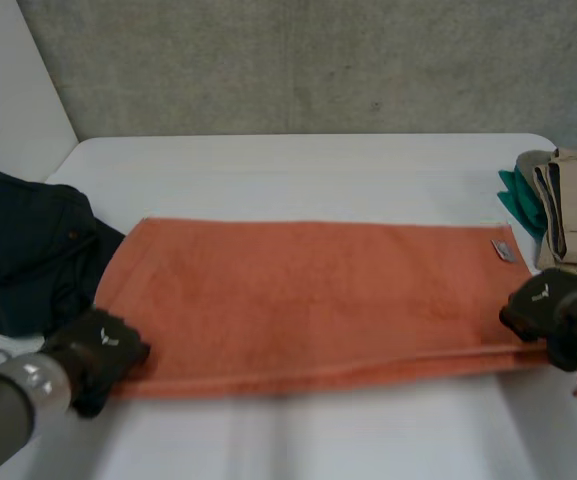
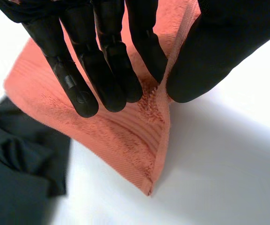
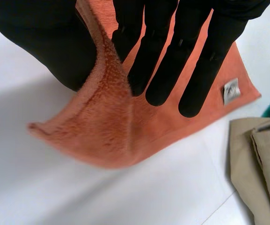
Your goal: Fold the laundry.
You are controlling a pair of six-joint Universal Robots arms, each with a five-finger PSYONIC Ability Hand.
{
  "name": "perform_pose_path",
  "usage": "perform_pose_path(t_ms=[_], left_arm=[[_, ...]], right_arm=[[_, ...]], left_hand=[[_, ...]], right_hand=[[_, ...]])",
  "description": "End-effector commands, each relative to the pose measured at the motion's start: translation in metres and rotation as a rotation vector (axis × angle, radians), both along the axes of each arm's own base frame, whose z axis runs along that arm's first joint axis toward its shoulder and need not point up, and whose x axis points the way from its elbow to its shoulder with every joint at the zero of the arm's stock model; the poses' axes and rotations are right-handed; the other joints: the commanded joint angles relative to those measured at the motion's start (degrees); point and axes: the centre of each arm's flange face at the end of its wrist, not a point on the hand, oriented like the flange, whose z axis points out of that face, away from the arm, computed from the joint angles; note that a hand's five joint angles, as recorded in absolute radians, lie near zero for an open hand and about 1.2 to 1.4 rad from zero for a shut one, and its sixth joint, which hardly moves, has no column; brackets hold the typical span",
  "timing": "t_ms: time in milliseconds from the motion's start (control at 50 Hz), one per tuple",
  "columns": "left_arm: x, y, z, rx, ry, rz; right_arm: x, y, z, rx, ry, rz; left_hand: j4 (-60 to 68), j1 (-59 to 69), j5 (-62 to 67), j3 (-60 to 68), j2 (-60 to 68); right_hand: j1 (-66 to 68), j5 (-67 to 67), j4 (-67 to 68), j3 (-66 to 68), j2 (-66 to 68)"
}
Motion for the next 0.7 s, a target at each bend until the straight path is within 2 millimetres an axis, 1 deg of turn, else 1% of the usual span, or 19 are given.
perform_pose_path(t_ms=[20, 60, 80, 140, 160, 200, 220, 280, 300, 360, 380, 440, 520, 580, 640, 660, 680, 700], left_arm=[[-0.015, -0.023, 0.021, -0.111, -0.004, -0.065], [-0.023, -0.041, 0.023, -0.172, 0.01, -0.065], [-0.03, -0.06, 0.023, -0.235, 0.023, -0.061], [-0.04, -0.09, 0.021, -0.315, 0.037, -0.054], [-0.046, -0.109, 0.018, -0.361, 0.046, -0.051], [-0.054, -0.126, 0.016, -0.401, 0.058, -0.055], [-0.061, -0.14, 0.011, -0.426, 0.066, -0.06], [-0.071, -0.158, 0.001, -0.456, 0.073, -0.066], [-0.077, -0.169, -0.006, -0.47, 0.076, -0.072], [-0.083, -0.184, -0.016, -0.488, 0.077, -0.072], [-0.087, -0.193, -0.022, -0.502, 0.077, -0.068], [-0.091, -0.207, -0.03, -0.529, 0.082, -0.061], [-0.099, -0.218, -0.037, -0.572, 0.103, -0.062], [-0.105, -0.223, -0.042, -0.608, 0.114, -0.071], [-0.109, -0.225, -0.042, -0.631, 0.125, -0.075], [-0.11, -0.227, -0.041, -0.645, 0.129, -0.075], [-0.111, -0.226, -0.041, -0.649, 0.133, -0.075], [-0.111, -0.226, -0.04, -0.649, 0.136, -0.074]], right_arm=[[0.015, -0.027, -0.013, -0.075, -0.052, 0.027], [0.019, -0.04, -0.017, -0.101, -0.078, -0.001], [0.023, -0.053, -0.02, -0.131, -0.1, -0.031], [0.029, -0.07, -0.026, -0.183, -0.122, -0.062], [0.033, -0.082, -0.029, -0.225, -0.138, -0.083], [0.038, -0.091, -0.031, -0.269, -0.153, -0.092], [0.042, -0.1, -0.035, -0.303, -0.165, -0.098], [0.05, -0.113, -0.042, -0.359, -0.185, -0.094], [0.055, -0.121, -0.045, -0.4, -0.195, -0.087], [0.062, -0.132, -0.05, -0.457, -0.207, -0.087], [0.066, -0.139, -0.052, -0.494, -0.208, -0.088], [0.071, -0.15, -0.058, -0.547, -0.214, -0.097], [0.075, -0.163, -0.064, -0.611, -0.219, -0.116], [0.076, -0.168, -0.069, -0.636, -0.218, -0.129], [0.079, -0.173, -0.076, -0.662, -0.214, -0.135], [0.08, -0.174, -0.077, -0.67, -0.213, -0.137], [0.08, -0.176, -0.08, -0.681, -0.208, -0.146], [0.08, -0.177, -0.081, -0.686, -0.205, -0.151]], left_hand=[[11.07, 14.99, 12.32, 11.69, 11.48], [11.07, 14.99, 12.32, 11.69, 11.48], [11.07, 14.99, 12.32, 11.69, 11.48], [11.07, 14.99, 12.32, 11.69, 11.48], [11.07, 14.99, 12.32, 11.69, 11.48], [11.07, 14.99, 12.32, 11.69, 11.48], [11.07, 14.99, 12.32, 11.69, 11.48], [11.07, 14.99, 12.32, 11.69, 11.48], [11.07, 14.99, 12.32, 11.69, 11.48], [11.07, 14.99, 12.32, 11.69, 11.48], [11.07, 14.99, 12.32, 11.69, 11.48], [11.07, 14.99, 12.32, 11.69, 11.48], [11.07, 14.99, 12.32, 11.69, 11.48], [11.07, 14.99, 12.32, 11.69, 11.48], [11.07, 14.99, 12.32, 11.69, 11.48], [8.59, 12.51, 9.84, 9.21, 9.0], [0.07, 3.99, 1.32, 0.69, 0.49], [-11.84, -7.92, -10.59, -11.22, -11.42]], right_hand=[[15.88, 12.13, 11.37, 12.0, 12.59], [15.88, 12.13, 11.37, 12.0, 12.59], [15.88, 12.13, 11.37, 12.0, 12.59], [15.88, 12.13, 11.37, 12.0, 12.59], [15.88, 12.13, 11.37, 12.0, 12.59], [15.88, 12.13, 11.37, 12.0, 12.59], [15.88, 12.13, 11.37, 12.0, 12.59], [15.88, 12.13, 11.37, 12.0, 12.59], [15.88, 12.13, 11.37, 12.0, 12.59], [15.88, 12.13, 11.37, 12.0, 12.59], [15.88, 12.13, 11.37, 12.0, 12.59], [15.88, 12.13, 11.37, 12.0, 12.59], [15.88, 12.13, 11.37, 12.0, 12.59], [15.88, 12.13, 11.37, 12.0, 12.59], [15.88, 12.13, 11.37, 12.0, 12.59], [7.87, 4.11, 3.35, 3.98, 4.57], [-30.51, -34.27, -35.03, -34.4, -33.81], [-49.22, -52.97, -53.73, -53.1, -52.51]])
